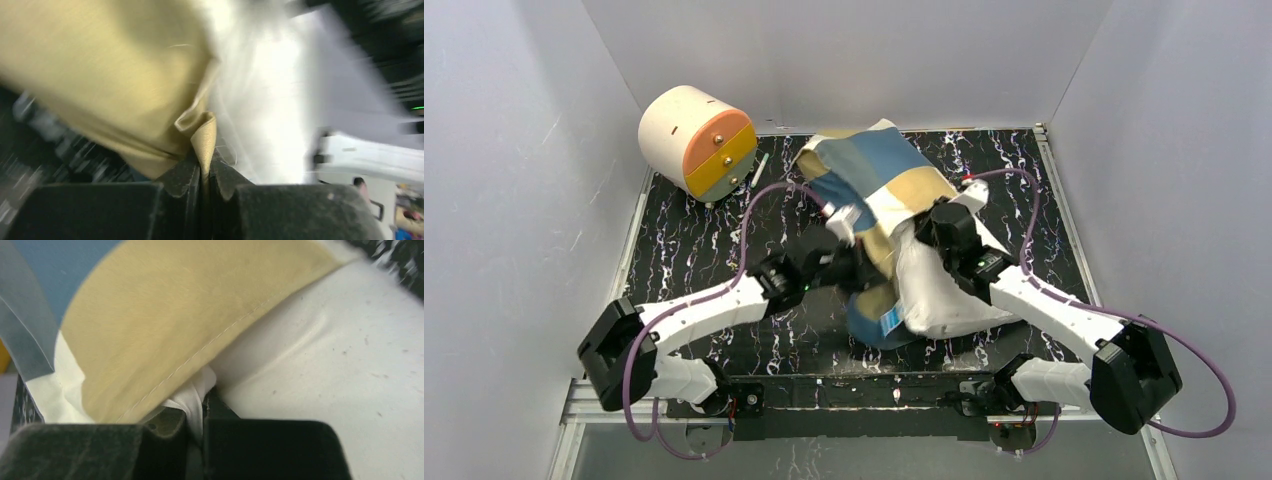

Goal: Put the pillow into the pillowcase
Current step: Stuff the pillow into the pillowcase.

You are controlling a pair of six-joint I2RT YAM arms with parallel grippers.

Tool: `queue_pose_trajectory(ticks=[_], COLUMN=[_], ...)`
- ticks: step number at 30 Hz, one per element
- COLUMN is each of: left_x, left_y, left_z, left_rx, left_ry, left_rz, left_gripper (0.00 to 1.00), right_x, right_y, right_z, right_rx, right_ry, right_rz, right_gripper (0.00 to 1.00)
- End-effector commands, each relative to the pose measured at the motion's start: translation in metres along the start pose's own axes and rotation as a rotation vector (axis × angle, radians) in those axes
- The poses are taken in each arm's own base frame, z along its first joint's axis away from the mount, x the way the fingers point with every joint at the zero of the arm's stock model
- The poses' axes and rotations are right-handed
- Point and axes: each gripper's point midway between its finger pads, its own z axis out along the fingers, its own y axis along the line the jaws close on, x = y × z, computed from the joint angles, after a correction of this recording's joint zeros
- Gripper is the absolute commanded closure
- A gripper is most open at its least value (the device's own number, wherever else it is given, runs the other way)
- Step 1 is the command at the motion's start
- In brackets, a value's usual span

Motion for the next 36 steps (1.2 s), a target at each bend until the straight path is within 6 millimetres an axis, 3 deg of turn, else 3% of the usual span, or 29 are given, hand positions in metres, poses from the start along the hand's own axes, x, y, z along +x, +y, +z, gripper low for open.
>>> queue_pose_trajectory(ticks=[1, 2, 4, 7, 9, 12, 15, 17, 20, 22, 27, 31, 36], left_x=[0.059, 0.061, 0.051, 0.019, -0.009, -0.053, -0.095, -0.121, -0.141, -0.142, -0.132, -0.120, -0.130], left_y=[0.089, 0.090, 0.082, 0.067, 0.055, 0.045, 0.042, 0.031, 0.025, 0.033, 0.055, 0.086, 0.109], left_z=[-0.031, -0.034, -0.043, -0.055, -0.060, -0.063, -0.058, -0.045, -0.014, 0.012, 0.062, 0.091, 0.111], left_rx=[-0.243, -0.243, -0.244, -0.315, -0.357, -0.448, -0.548, -0.559, -0.569, -0.584, -0.578, -0.638, -0.736], left_ry=[0.046, 0.045, 0.031, 0.007, -0.029, -0.099, -0.180, -0.226, -0.235, -0.211, -0.149, -0.099, -0.130], left_rz=[-0.075, -0.077, -0.037, 0.091, 0.175, 0.308, 0.439, 0.508, 0.573, 0.600, 0.653, 0.686, 0.741], left_gripper=[0.91, 0.87, 0.75, 0.60, 0.52, 0.43, 0.39, 0.36, 0.34, 0.33, 0.30, 0.26, 0.26], right_x=[0.066, 0.073, 0.070, 0.043, 0.023, -0.006, -0.033, -0.041, -0.038, -0.033, 0.003, 0.024, 0.043], right_y=[0.013, 0.013, 0.023, 0.037, 0.041, 0.037, 0.018, 0.004, -0.020, -0.035, -0.020, -0.025, -0.031], right_z=[-0.018, -0.028, -0.049, -0.078, -0.089, -0.094, -0.080, -0.065, -0.043, -0.030, -0.023, -0.023, -0.026], right_rx=[-0.173, -0.188, -0.248, -0.311, -0.319, -0.309, -0.264, -0.265, -0.262, -0.267, -0.486, -0.509, -0.518], right_ry=[0.298, 0.365, 0.447, 0.485, 0.497, 0.468, 0.421, 0.434, 0.489, 0.508, 0.607, 0.624, 0.638], right_rz=[-0.079, -0.111, -0.154, -0.225, -0.252, -0.271, -0.257, -0.215, -0.153, -0.132, -0.075, -0.011, 0.040], right_gripper=[0.89, 0.81, 0.60, 0.29, 0.17, 0.09, 0.05, 0.04, 0.02, 0.04, 0.22, 0.58, 0.94])
